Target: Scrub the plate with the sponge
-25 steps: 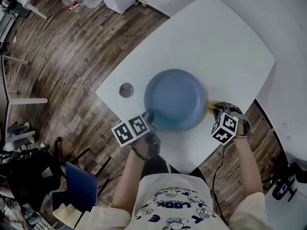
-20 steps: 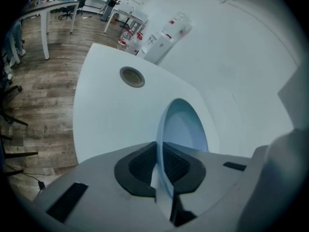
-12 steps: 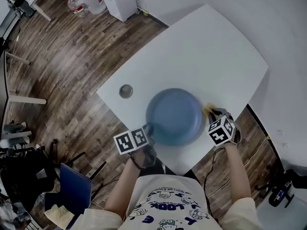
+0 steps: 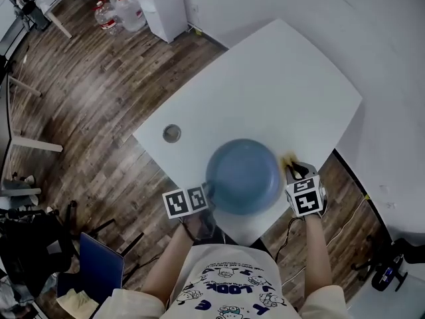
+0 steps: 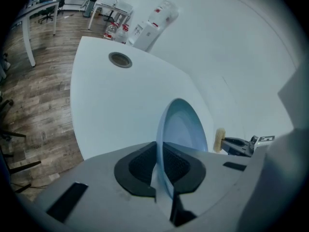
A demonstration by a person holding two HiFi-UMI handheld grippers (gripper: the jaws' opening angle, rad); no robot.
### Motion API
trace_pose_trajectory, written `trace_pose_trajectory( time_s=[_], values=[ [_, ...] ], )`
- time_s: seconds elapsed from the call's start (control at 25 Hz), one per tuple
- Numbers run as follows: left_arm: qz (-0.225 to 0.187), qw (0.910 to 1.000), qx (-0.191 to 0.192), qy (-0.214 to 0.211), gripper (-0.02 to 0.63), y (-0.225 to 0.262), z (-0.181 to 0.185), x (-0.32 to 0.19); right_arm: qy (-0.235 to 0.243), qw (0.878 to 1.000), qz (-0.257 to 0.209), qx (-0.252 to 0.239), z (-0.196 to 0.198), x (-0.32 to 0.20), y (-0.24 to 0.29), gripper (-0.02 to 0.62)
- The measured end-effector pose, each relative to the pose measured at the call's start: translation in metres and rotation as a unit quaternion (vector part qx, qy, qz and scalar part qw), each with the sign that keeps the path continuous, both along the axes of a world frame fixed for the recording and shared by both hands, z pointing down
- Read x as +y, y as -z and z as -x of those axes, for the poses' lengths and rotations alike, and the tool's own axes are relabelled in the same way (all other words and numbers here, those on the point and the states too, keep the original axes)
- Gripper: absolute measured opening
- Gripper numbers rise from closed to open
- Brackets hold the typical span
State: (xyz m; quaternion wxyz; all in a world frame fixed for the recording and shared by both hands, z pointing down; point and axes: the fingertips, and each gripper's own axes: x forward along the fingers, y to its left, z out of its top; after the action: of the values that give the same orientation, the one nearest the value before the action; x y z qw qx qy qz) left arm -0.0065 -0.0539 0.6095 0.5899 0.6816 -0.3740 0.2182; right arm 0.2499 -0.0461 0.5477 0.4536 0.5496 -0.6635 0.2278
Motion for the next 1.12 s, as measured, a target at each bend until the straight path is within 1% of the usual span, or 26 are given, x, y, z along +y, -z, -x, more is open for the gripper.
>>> trace_pose_trajectory(
  time_s=[0.16, 0.36, 0.52, 0.6, 0.72, 0.92, 1.12],
  values=[
    [0.001, 0.9999, -0.003, -0.016, 0.026, 0.000, -0.008, 0.009, 0.022, 1.000, -0.006, -0.014, 0.025, -0.001, 0.007, 0.054],
    [0.005, 0.9997, -0.001, -0.023, 0.025, -0.003, -0.017, 0.018, 0.025, 0.999, 0.002, -0.041, 0.048, 0.004, -0.002, 0.054],
    [0.010, 0.9996, 0.001, -0.026, 0.025, -0.004, -0.020, 0.026, 0.036, 0.998, 0.005, -0.044, 0.062, 0.006, -0.006, 0.054],
    [0.010, 0.9995, 0.000, -0.030, 0.025, -0.004, -0.021, 0.029, 0.029, 0.999, 0.012, -0.040, 0.063, 0.007, -0.009, 0.054],
    [0.007, 0.9993, -0.003, -0.038, 0.025, -0.004, -0.021, 0.032, 0.005, 0.999, 0.025, -0.035, 0.060, 0.010, -0.015, 0.054],
    [0.004, 0.9990, -0.010, -0.044, 0.025, -0.005, -0.021, 0.033, -0.025, 0.998, 0.048, -0.038, 0.057, 0.010, -0.030, 0.054],
    [0.009, 0.9983, -0.020, -0.055, 0.023, -0.011, -0.020, 0.035, -0.045, 0.995, 0.084, -0.017, 0.053, 0.006, -0.043, 0.054]
  ],
)
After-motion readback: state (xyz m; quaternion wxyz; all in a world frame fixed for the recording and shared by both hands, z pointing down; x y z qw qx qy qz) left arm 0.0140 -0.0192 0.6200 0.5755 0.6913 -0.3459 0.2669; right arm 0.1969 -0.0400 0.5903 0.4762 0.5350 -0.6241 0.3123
